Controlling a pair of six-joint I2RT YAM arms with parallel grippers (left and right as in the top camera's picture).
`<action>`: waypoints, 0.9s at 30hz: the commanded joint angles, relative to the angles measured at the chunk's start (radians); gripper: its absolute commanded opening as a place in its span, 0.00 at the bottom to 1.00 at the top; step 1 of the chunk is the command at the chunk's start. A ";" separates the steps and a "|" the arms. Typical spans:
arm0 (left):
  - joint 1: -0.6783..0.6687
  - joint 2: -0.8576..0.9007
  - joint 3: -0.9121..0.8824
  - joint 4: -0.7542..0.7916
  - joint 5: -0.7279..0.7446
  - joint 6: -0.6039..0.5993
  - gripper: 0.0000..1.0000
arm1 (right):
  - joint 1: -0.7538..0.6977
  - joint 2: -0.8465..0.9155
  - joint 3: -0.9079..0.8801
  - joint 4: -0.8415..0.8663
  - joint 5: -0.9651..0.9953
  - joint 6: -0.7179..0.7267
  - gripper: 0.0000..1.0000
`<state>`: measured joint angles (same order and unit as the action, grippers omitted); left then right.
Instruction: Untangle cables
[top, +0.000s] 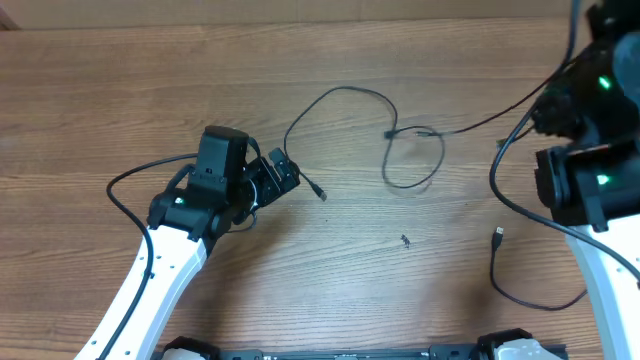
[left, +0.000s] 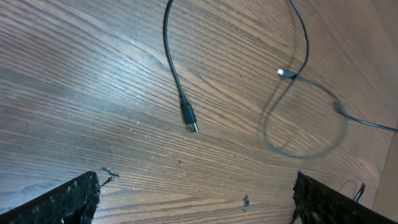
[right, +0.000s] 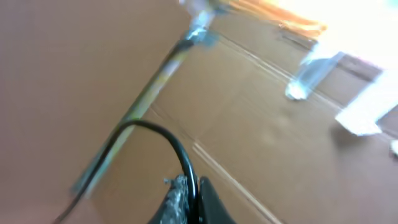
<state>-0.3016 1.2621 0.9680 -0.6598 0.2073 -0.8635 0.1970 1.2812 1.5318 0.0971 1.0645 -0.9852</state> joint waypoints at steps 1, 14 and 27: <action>-0.006 -0.006 0.009 0.001 -0.008 0.004 1.00 | 0.000 -0.055 0.020 0.114 0.034 -0.037 0.04; -0.006 -0.006 0.009 0.001 -0.008 0.004 1.00 | 0.051 -0.065 0.020 0.123 -0.157 -0.139 0.04; -0.006 -0.006 0.009 0.001 -0.008 0.004 1.00 | 0.484 -0.061 0.020 0.105 -0.266 -0.135 0.04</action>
<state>-0.3016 1.2621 0.9680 -0.6590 0.2073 -0.8635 0.6010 1.2205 1.5318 0.2085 0.8234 -1.1259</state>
